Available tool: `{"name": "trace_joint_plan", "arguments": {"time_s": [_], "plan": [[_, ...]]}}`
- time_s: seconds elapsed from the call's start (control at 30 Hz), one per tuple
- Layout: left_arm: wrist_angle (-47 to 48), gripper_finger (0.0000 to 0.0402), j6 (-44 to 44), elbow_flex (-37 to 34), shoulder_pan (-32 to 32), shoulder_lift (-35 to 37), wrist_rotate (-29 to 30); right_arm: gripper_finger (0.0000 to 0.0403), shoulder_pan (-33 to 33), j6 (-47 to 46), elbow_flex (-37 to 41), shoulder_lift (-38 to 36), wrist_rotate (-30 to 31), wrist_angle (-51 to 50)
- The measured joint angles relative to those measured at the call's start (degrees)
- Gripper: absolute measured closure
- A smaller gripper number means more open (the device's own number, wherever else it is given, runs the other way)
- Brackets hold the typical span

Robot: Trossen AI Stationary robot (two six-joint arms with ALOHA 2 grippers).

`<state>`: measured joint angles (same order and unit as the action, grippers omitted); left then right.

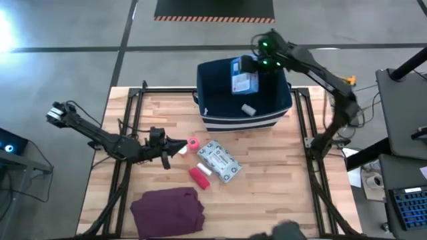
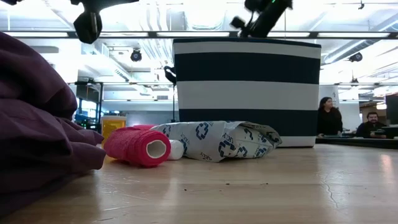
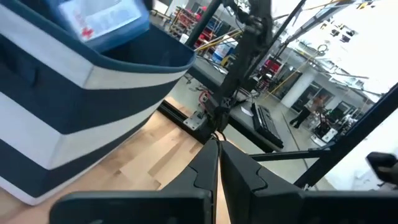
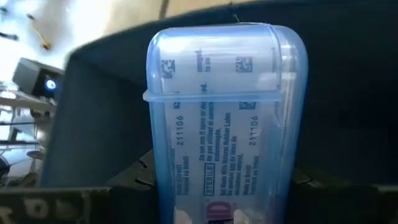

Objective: Pick & place medical supplies in basket/bin
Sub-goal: Put the blue first aid kit into the blue bin, then put the white mailer bag into the blue bin

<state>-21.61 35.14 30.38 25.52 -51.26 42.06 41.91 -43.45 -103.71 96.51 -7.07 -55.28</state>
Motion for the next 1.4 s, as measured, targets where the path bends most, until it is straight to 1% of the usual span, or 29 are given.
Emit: {"name": "trace_joint_plan", "arguments": {"time_s": [0.1,0.27,0.3,0.37,0.43,0.6,0.7,0.8,0.9,1.07,1.13,1.2,1.3,1.4], "plan": [[0.0,0.0401,-0.9,-0.6,0.0,0.8,0.0,0.0249,0.6,0.2,-5.0,6.4,-5.3,-2.0],[0.0,0.0401,-1.0,-1.6,0.0,1.2,-0.1,0.0247,0.4,-0.5,-14.4,15.7,-14.7,-0.6],[0.0,0.0401,-1.0,-1.7,0.0,1.2,-0.1,0.0245,0.4,-1.3,-16.4,17.3,-16.1,-0.6],[0.0,0.0401,-1.0,-1.9,0.0,1.1,-0.1,0.0239,0.5,-1.7,-19.5,19.9,-16.6,-1.9],[0.0,0.0401,-1.0,-1.9,0.0,1.0,-0.1,0.0227,0.5,-1.5,-22.1,22.1,-15.1,-4.6],[0.3,0.0401,-2.6,-1.7,0.0,1.0,-0.1,0.0183,0.2,3.1,-26.6,25.0,-7.3,-14.9],[0.4,0.0401,-3.6,-1.7,0.0,1.1,-0.1,0.0156,-0.1,3.9,-27.4,25.1,-4.5,-19.4],[0.4,0.0401,-3.6,-1.7,-0.1,1.1,-0.1,0.0135,-0.5,4.0,-27.4,24.0,-2.4,-21.0],[0.4,0.0401,-3.6,-1.7,-0.1,1.1,-0.1,0.0122,-0.9,4.0,-27.4,21.9,-2.4,-21.1],[0.4,0.0401,-3.6,-1.7,-0.2,1.1,-0.1,0.0113,-1.7,6.1,-27.3,17.3,-1.0,-22.2],[0.4,0.0401,-3.6,-1.7,-0.2,1.1,-0.1,0.0114,-2.9,7.5,-27.3,14.8,1.9,-24.2],[0.5,0.0401,-3.6,-1.7,-0.2,1.1,-0.1,0.0116,-4.7,9.9,-27.3,12.3,6.1,-27.5],[1.6,0.0401,-3.6,-1.7,-0.2,1.1,-0.1,0.0121,-9.6,13.4,-26.7,8.7,12.2,-32.0],[1.7,0.0401,-3.6,-1.7,-0.6,1.0,-0.1,0.0140,-17.0,13.8,-25.2,5.3,15.2,-34.6]]}}
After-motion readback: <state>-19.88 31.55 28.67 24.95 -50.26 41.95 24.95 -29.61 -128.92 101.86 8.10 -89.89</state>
